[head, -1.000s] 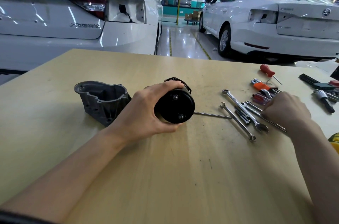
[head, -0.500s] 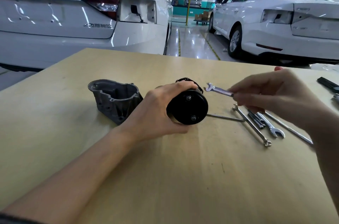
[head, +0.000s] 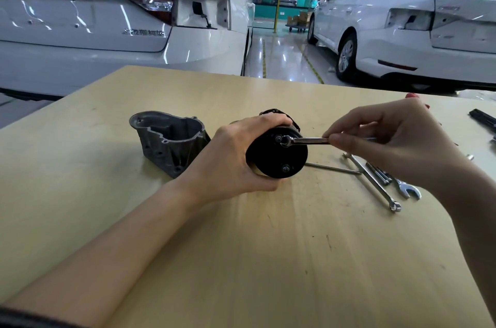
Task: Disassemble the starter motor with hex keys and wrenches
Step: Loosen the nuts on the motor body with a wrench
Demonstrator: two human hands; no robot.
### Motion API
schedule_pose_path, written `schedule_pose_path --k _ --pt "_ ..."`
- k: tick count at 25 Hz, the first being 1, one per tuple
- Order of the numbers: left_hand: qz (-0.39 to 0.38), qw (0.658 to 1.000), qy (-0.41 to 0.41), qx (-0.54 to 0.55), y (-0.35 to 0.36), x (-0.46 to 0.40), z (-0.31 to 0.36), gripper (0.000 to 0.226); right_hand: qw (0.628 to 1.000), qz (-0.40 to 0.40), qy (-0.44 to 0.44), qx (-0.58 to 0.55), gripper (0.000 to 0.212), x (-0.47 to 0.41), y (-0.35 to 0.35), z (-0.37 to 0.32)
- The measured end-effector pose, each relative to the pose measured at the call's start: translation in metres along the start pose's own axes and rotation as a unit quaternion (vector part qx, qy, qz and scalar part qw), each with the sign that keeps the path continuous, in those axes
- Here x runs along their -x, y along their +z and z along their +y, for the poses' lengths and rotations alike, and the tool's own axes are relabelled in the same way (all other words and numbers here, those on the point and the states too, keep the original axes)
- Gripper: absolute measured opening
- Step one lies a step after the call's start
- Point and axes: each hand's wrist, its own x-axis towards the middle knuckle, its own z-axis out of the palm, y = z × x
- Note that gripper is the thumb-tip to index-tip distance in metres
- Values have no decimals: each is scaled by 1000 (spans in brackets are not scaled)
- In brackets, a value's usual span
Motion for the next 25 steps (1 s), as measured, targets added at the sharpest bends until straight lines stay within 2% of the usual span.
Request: schedule_pose_path --k 2,4,6,9,10,12,14,16,20,25 --pt "2 1000 3 -4 0 0 0 76 1000 4 -11 15 2 -1 1 0" --pt "2 1000 3 -8 -1 0 0 76 999 12 -26 29 9 -1 3 2" --pt "3 1000 4 -8 -1 0 0 76 998 7 -31 52 6 -1 1 3" --pt "3 1000 1 -7 -1 0 -1 76 994 -54 -37 88 12 -1 -4 5" --pt "2 1000 3 -9 -2 0 -1 76 997 -54 -35 51 16 -2 -4 7" --pt "3 1000 13 -15 -2 0 -1 75 997 11 -16 -70 19 -5 1 8" --pt "5 1000 15 -19 -2 -1 0 75 985 75 -4 -154 21 -8 13 6" --pt "4 1000 12 -20 -2 -1 1 75 973 96 -12 -208 19 -10 28 5" --pt "0 1000 9 -15 -1 -2 1 73 958 140 -16 -249 13 -10 42 1" --pt "3 1000 5 -17 -2 -2 2 72 958 166 -21 -232 12 -8 49 -3"
